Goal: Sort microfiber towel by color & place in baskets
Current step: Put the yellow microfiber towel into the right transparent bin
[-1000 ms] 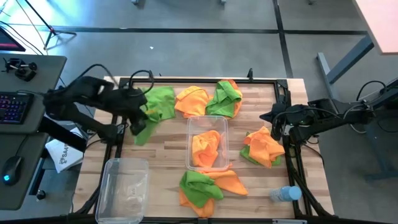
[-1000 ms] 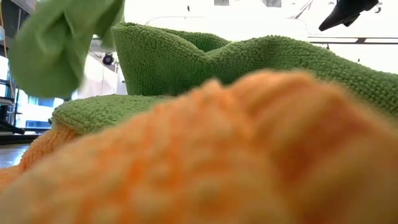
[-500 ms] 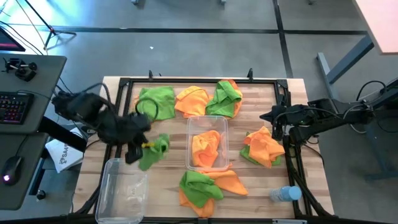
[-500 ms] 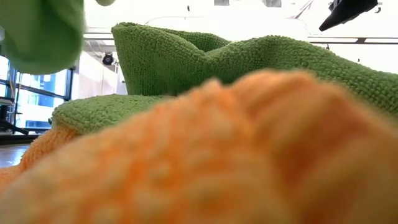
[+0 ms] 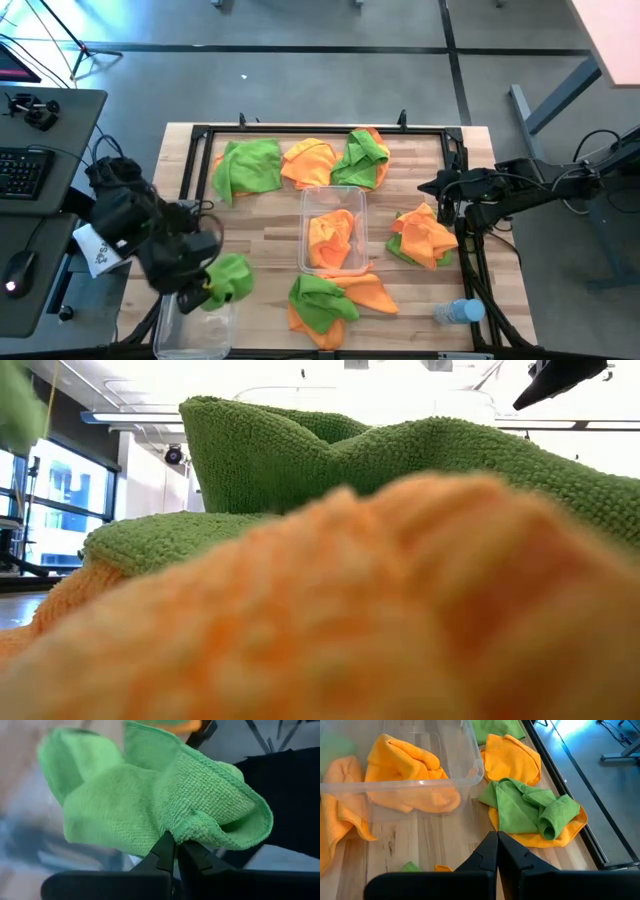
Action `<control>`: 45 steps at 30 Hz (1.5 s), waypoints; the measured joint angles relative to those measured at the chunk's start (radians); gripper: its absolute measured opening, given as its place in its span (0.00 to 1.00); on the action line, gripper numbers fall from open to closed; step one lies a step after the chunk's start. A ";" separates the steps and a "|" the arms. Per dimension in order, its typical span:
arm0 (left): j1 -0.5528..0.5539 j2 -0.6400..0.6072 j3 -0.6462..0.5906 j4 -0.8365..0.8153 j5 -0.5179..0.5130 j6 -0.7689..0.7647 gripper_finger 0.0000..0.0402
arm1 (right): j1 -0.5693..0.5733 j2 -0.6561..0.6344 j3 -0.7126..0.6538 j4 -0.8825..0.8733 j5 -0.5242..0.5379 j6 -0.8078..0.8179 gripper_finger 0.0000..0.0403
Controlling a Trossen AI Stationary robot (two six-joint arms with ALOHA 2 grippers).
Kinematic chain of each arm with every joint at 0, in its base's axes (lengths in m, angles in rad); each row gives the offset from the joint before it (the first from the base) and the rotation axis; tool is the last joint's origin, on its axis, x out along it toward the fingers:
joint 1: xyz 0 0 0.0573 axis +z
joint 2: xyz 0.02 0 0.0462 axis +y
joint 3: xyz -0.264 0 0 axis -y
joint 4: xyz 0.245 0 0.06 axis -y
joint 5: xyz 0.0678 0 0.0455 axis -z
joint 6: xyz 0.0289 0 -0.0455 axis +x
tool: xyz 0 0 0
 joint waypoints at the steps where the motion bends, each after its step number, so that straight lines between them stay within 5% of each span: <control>1: -0.023 0.002 0.000 0.000 0.013 -0.058 0.00 | 0.000 0.000 0.000 0.000 0.000 0.000 0.00; 12: -0.150 0.076 0.000 0.045 0.041 -0.316 0.00 | 0.000 0.000 0.000 0.001 0.001 0.000 0.00; 22: -0.243 0.143 0.000 0.084 0.047 -0.307 0.00 | 0.000 0.000 0.000 0.001 0.021 -0.005 0.00; 31: -0.233 0.149 -0.149 -0.002 -0.155 -0.098 0.00 | 0.000 0.000 0.000 0.001 0.040 -0.003 0.00; 38: -0.255 0.150 -0.330 0.011 -0.087 0.019 0.00 | 0.000 0.000 0.000 0.022 0.039 0.003 0.00; 45: -0.287 0.150 -0.488 0.070 -0.145 0.167 0.00 | -0.002 0.000 0.000 0.036 0.039 0.028 0.00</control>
